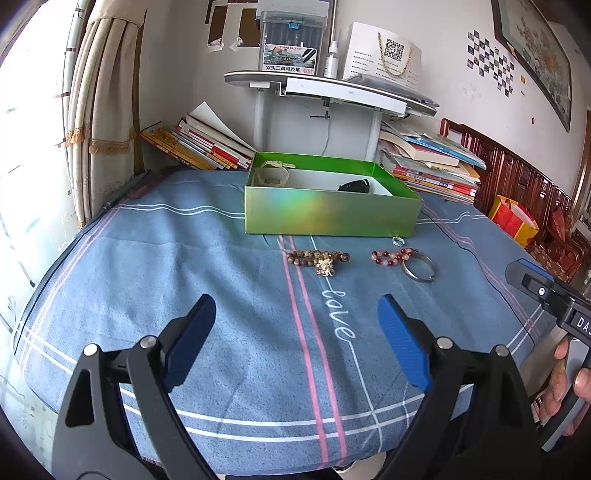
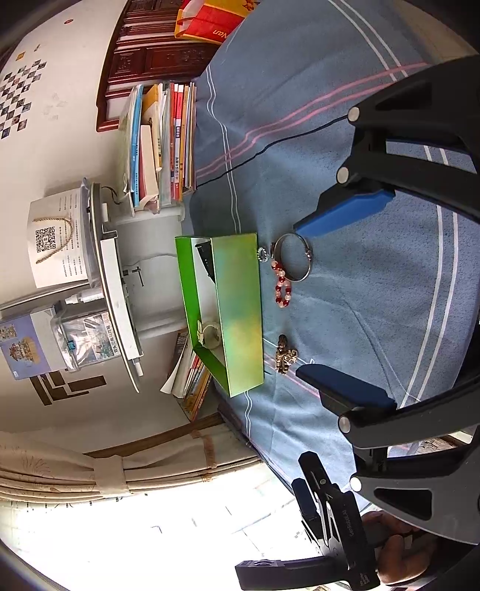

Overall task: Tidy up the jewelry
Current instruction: 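Withdraw both open grippers from the green box back over the jewelry, then grasp the gold charm with the left gripper while the right gripper grasps the red bead bracelet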

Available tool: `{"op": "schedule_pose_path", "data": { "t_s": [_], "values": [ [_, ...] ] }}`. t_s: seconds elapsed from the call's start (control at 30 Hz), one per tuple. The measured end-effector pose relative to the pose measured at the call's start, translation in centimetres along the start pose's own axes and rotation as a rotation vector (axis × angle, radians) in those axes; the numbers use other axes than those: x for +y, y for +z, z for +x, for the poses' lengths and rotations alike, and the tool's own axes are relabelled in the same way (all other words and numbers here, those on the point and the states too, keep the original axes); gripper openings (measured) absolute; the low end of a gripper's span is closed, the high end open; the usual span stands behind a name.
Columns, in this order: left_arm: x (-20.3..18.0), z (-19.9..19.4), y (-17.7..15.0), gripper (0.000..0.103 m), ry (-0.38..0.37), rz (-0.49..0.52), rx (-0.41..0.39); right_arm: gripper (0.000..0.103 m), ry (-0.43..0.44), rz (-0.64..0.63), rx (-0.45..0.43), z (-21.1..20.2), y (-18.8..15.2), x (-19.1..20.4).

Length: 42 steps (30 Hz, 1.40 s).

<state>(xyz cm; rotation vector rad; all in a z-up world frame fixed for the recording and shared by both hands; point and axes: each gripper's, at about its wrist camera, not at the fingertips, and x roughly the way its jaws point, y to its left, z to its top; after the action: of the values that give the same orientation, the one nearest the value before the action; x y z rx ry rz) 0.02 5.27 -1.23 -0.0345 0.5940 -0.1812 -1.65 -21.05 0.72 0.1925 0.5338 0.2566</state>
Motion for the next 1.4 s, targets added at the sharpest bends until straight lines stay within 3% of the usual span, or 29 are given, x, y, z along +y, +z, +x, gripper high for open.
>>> {"op": "schedule_pose_path", "data": {
  "t_s": [0.73,0.83,0.97,1.13,1.4],
  "values": [
    [-0.5,2.3,0.4,0.087,-0.012,0.015,0.043,0.071,0.002,0.025,0.028,1.2,-0.4,-0.7],
    [-1.2,3.6,1.0,0.081,-0.027,0.033,0.065,0.071,0.004,0.03,0.04,1.6,-0.5,-1.0],
    [-2.1,6.3,1.9,0.064,-0.051,0.06,0.122,0.07,0.01,0.038,0.055,2.4,-0.6,-1.4],
    [-3.0,10.5,2.7,0.06,-0.05,0.083,0.188,0.07,0.015,0.043,0.076,3.3,-0.6,-2.0],
    [-3.5,15.5,3.1,0.04,-0.053,0.073,0.301,0.07,0.022,0.043,0.1,4.7,-0.1,-3.1]
  ]
}}
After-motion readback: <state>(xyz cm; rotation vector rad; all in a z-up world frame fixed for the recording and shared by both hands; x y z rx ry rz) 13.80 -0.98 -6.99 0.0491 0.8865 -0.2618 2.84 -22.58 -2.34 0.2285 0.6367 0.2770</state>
